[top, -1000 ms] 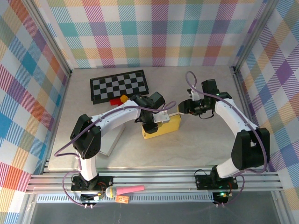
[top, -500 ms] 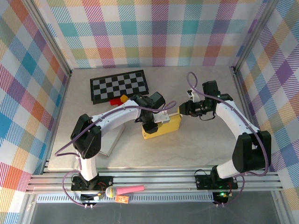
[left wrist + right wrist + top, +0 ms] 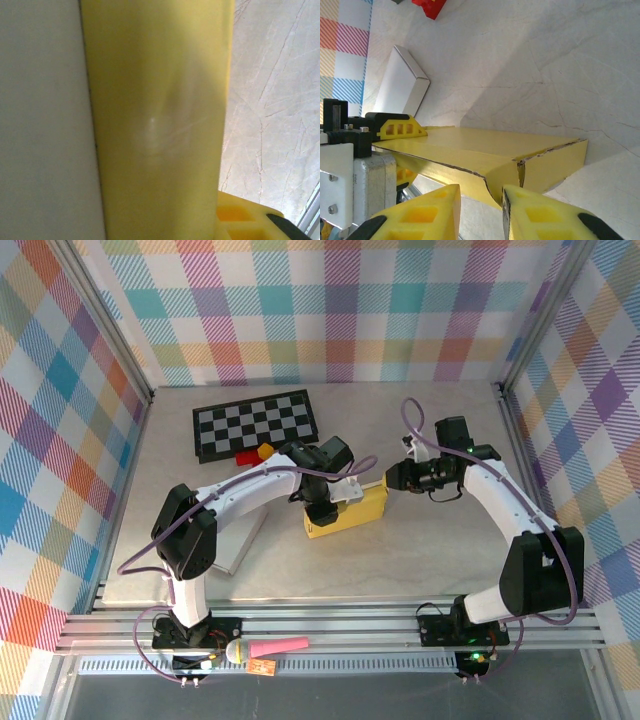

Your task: Fold the paper box

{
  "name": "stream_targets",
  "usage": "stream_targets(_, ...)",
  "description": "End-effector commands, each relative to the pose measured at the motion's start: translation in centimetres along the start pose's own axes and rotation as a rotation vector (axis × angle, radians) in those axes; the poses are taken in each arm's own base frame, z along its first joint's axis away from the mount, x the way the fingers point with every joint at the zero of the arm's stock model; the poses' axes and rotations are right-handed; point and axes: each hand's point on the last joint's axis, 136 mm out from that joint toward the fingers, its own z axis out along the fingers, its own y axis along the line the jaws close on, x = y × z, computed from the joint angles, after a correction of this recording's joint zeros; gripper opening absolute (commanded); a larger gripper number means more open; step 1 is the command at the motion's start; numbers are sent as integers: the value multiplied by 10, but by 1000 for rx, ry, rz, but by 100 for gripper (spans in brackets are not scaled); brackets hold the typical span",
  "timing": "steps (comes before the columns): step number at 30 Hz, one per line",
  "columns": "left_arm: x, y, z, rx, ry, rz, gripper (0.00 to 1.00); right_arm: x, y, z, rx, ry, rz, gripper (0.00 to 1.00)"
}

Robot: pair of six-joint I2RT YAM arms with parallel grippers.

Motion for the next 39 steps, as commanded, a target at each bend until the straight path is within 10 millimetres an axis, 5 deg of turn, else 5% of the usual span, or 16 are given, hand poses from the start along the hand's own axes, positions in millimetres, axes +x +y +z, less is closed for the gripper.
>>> stream_targets(1, 4, -2, 1, 25, 25, -4, 34, 7, 3, -3, 10, 14, -32, 28)
stream_targets(39, 1, 3, 1, 16, 13, -23, 34, 4, -19, 4, 392, 52, -196, 0)
